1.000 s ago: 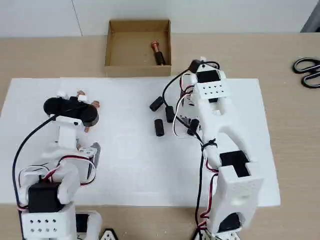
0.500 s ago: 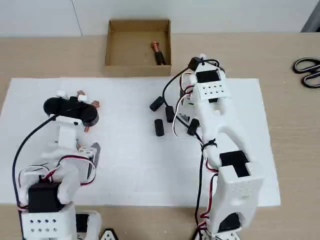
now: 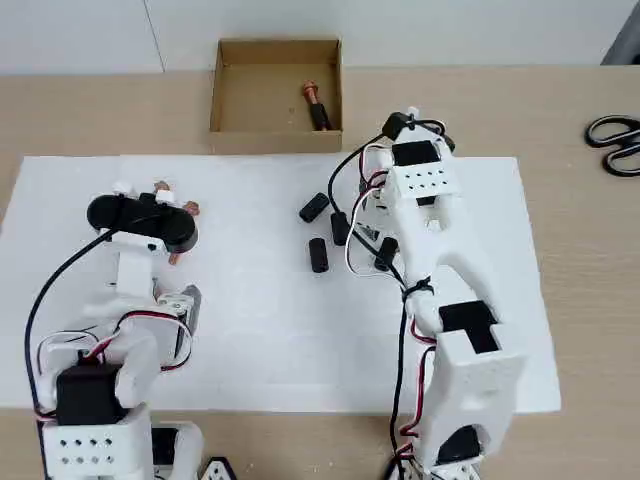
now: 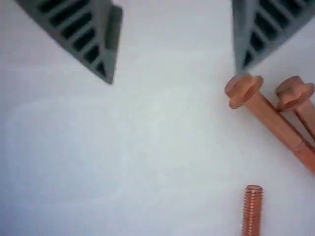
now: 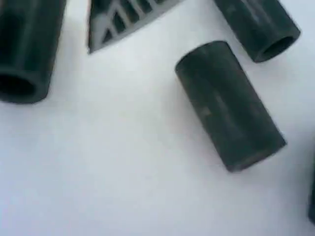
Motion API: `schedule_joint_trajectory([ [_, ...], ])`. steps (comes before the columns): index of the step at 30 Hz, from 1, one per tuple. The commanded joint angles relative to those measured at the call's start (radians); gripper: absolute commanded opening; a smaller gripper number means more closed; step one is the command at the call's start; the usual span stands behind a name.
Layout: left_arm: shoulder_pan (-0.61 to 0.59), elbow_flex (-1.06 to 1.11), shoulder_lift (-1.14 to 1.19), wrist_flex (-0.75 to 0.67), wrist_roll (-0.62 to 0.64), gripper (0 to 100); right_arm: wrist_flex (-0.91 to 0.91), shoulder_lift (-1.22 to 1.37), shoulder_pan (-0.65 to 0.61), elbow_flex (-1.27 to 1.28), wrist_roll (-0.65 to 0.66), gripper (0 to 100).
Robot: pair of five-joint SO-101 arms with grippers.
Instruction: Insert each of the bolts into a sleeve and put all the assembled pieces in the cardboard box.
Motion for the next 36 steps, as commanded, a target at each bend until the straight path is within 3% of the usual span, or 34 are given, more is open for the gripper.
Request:
schedule_joint_trajectory([
  [1, 0.002, -0.005, -0.012, -0.021, 0.008, 15, -0.010, 0.024, -0.002, -0.005, -0.008, 13.2],
  [11, 0.002, -0.005, -0.012, -0.021, 0.008, 15, -0.030, 0.090, -0.002, -0.009, -0.005, 13.1],
  [20, 0.002, -0.005, -0.012, -0.021, 0.008, 15, -0.027, 0.091, -0.002, -0.009, -0.003, 0.4],
  [28, 0.002, -0.005, -0.012, -0.021, 0.008, 15, -0.022, 0.079, 0.022, -0.017, -0.002, 0.4],
  [36, 0.002, -0.005, -0.012, -0.021, 0.008, 15, 0.179, -0.044, 0.050, -0.141, 0.023, 0.4],
])
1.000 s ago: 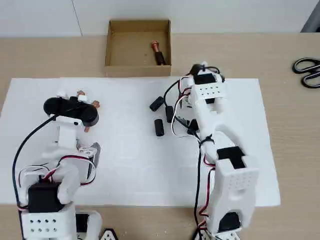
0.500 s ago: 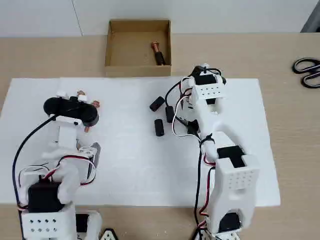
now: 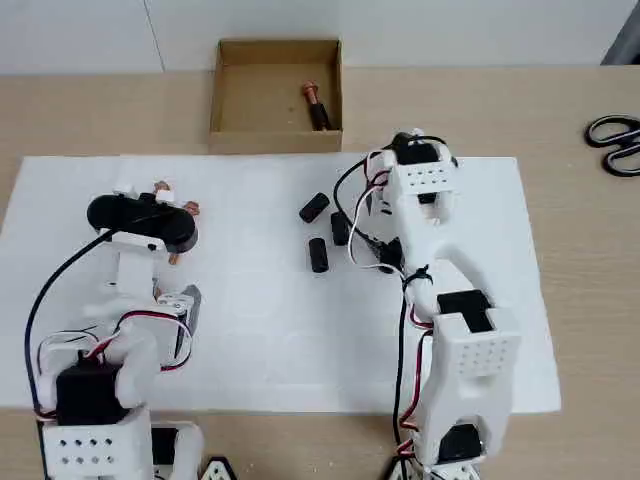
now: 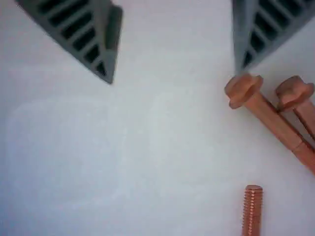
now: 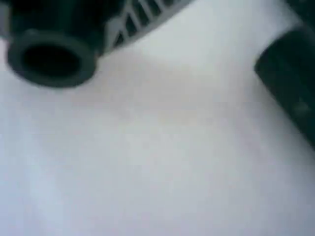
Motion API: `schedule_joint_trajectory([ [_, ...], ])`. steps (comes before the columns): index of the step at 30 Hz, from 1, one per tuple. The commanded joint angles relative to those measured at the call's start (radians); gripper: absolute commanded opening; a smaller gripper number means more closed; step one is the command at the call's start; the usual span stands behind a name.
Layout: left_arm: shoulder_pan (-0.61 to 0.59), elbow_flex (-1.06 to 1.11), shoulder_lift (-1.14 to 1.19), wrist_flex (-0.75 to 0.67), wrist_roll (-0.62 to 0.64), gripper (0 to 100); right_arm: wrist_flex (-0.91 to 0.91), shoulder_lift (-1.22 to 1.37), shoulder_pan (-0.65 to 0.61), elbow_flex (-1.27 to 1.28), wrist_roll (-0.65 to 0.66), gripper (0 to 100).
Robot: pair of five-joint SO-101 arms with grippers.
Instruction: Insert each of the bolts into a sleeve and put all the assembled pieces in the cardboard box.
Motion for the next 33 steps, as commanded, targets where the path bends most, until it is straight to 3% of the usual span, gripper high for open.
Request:
schedule_joint_trajectory([
  [1, 0.002, -0.005, -0.012, -0.021, 0.009, 15, 0.059, -0.134, 0.018, -0.072, 0.046, 0.4],
  [13, -0.005, -0.071, -0.005, -0.014, 0.064, 15, 0.047, -0.450, 0.025, -0.074, 0.235, 0.4],
  [17, -0.006, -0.216, 0.029, 0.048, 0.064, 15, 0.027, -0.516, 0.025, -0.074, 0.384, 0.4],
  [25, -0.181, -0.544, 0.436, 0.147, 0.066, 15, 0.027, -0.513, 0.021, -0.072, 0.621, 0.4],
  [33, -0.190, -0.631, 0.853, 0.066, 0.063, 15, 0.033, -0.440, 0.021, -0.072, 0.635, 0.4],
])
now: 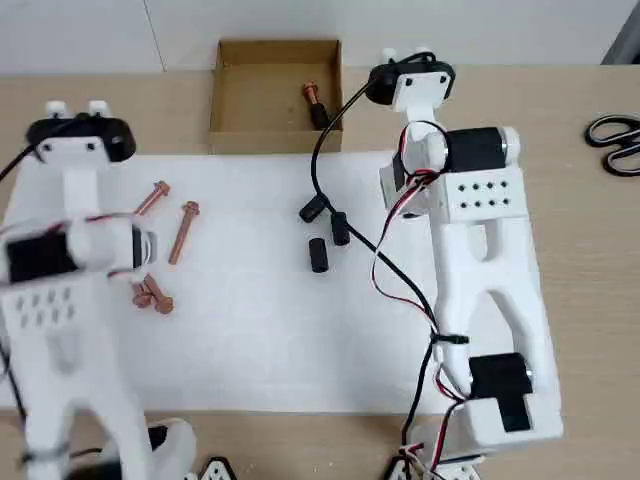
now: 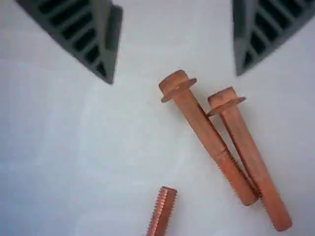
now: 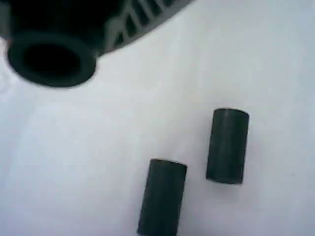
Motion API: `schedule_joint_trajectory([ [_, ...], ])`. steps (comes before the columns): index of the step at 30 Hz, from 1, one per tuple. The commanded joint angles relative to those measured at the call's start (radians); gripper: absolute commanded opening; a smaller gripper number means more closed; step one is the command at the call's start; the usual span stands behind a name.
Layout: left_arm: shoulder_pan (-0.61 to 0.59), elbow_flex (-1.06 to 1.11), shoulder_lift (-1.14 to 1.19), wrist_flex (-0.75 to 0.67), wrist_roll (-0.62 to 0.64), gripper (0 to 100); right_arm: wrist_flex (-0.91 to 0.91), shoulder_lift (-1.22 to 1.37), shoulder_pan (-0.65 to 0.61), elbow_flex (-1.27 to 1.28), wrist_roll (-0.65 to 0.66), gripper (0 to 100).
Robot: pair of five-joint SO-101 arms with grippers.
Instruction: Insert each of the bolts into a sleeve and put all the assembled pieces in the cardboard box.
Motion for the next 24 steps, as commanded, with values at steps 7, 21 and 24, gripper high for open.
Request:
schedule_joint_trajectory([
  [7, 0.035, -0.045, 0.362, -0.239, -0.074, 15, -0.018, 0.047, 0.002, -0.046, 0.012, 0.4],
  [21, 0.103, -0.527, 0.882, -0.161, -0.098, 15, -0.019, 0.074, 0.002, -0.046, 0.012, 0.4],
  [24, 0.103, -0.631, 0.982, -0.135, -0.098, 15, -0.019, 0.074, 0.002, -0.046, 0.012, 0.4],
])
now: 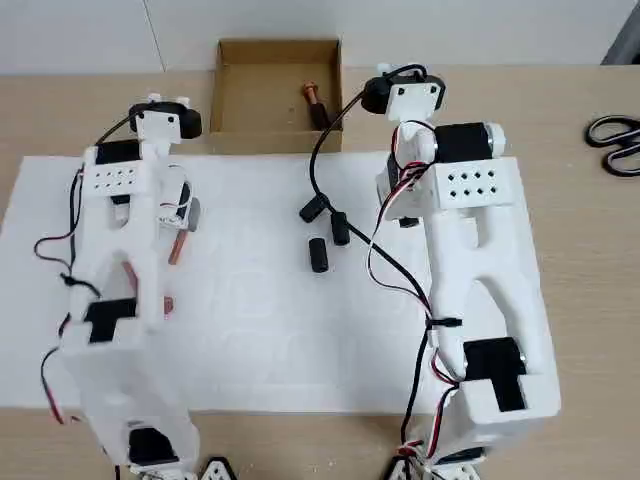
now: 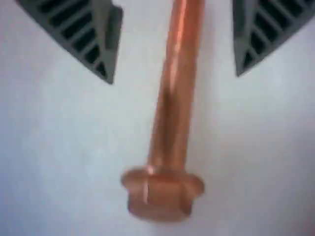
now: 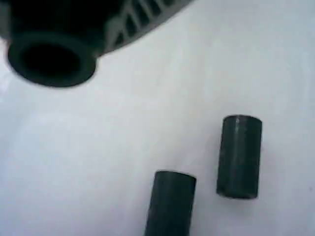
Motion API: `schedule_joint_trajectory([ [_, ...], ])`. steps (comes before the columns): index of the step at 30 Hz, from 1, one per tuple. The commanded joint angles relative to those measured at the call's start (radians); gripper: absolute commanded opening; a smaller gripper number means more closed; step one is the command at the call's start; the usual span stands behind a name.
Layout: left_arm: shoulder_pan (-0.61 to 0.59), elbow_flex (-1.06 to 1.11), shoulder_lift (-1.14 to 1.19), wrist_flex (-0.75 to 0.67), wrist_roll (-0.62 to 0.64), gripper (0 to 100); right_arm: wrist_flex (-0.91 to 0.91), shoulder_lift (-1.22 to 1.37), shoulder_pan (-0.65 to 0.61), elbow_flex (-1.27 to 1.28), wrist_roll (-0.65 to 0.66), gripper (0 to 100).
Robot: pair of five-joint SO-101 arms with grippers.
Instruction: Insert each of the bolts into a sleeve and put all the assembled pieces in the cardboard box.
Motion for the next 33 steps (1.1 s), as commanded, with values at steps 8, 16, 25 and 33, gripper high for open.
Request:
schedule_joint_trajectory([
  [8, 0.006, -0.305, 0.241, 0.029, -0.002, 15, -0.016, -0.007, 0.004, -0.046, 0.012, 0.4],
  [16, 0.009, -0.332, 0.302, 0.032, -0.002, 10, -0.018, -0.007, 0.004, -0.046, 0.012, 0.4],
  [25, 0.011, -0.483, 0.304, 0.199, -0.003, 3, -0.019, -0.005, 0.004, -0.044, 0.012, 0.4],
  [33, 0.041, -0.639, 0.301, 0.327, 0.000, 1, -0.019, -0.005, 0.004, -0.044, 0.012, 0.4],
])
